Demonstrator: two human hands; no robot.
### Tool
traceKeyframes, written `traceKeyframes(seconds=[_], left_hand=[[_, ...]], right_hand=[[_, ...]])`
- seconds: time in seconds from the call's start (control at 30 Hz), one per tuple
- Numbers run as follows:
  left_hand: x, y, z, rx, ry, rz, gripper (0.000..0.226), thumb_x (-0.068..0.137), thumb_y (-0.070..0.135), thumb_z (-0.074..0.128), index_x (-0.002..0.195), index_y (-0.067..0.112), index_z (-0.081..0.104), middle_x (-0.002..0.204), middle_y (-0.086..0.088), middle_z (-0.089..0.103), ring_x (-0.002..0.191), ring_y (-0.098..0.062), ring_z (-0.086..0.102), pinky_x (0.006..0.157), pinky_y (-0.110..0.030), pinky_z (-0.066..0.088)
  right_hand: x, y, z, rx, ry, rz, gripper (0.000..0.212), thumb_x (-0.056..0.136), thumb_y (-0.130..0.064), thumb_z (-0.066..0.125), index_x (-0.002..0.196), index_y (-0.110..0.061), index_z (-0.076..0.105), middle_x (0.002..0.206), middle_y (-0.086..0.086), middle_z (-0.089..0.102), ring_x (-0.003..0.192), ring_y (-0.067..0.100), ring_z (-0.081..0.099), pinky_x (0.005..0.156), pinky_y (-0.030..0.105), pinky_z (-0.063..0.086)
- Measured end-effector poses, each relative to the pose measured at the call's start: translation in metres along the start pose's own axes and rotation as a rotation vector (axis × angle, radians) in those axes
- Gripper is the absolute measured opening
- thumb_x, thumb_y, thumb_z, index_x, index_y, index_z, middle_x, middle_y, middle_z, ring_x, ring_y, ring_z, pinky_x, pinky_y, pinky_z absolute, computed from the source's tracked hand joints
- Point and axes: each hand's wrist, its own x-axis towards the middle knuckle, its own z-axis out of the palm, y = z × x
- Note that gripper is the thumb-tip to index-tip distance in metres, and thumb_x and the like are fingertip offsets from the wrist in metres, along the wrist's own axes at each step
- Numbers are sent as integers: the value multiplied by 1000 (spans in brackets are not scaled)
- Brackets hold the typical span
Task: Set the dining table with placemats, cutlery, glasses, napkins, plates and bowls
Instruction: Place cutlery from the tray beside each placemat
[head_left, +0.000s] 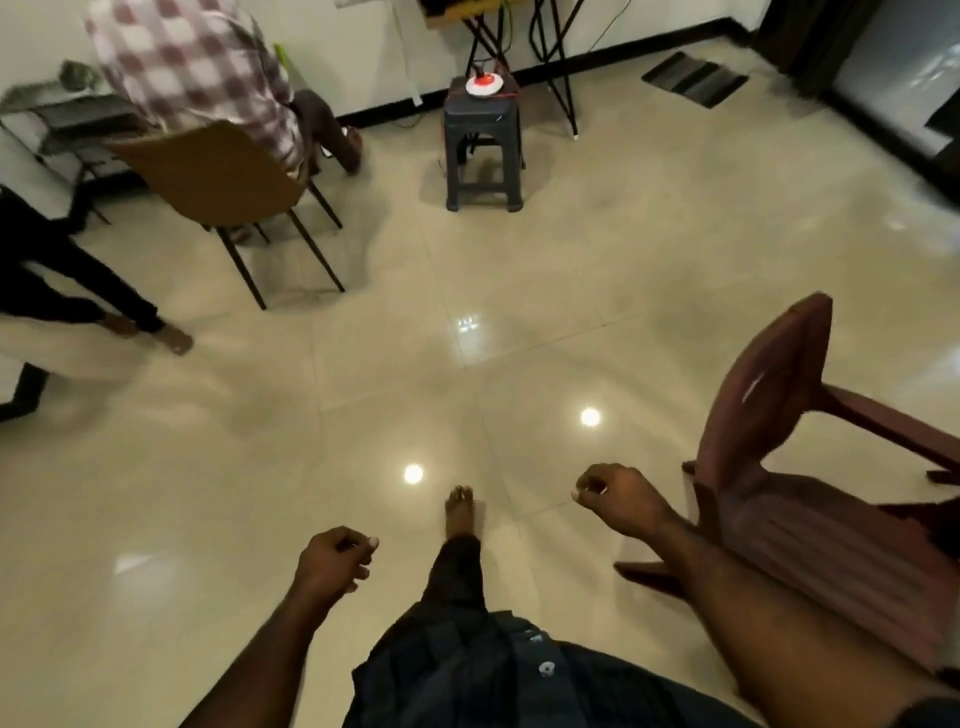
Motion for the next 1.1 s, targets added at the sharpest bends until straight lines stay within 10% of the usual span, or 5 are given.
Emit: traceKeyframes(seconds=[0.67, 1.1], left_hand=[[357, 544, 115, 496, -367, 367, 18, 93, 22, 79, 87, 6, 74, 80, -12, 76, 61, -17, 68, 58, -31, 52], [445, 825, 324, 610, -449, 372, 24, 95, 17, 78, 93, -5, 70, 72, -13, 69, 60, -22, 60, 56, -31, 44]], right_hand=[[257, 79, -144, 493, 254, 722, 15, 87, -26, 77, 74, -21, 72, 78, -5, 73, 78, 18, 69, 76, 31, 57], [378, 207, -469, 523, 457, 696, 13, 87, -35, 80, 81, -24, 75, 89, -6, 73, 84, 16, 68, 73, 26, 49]])
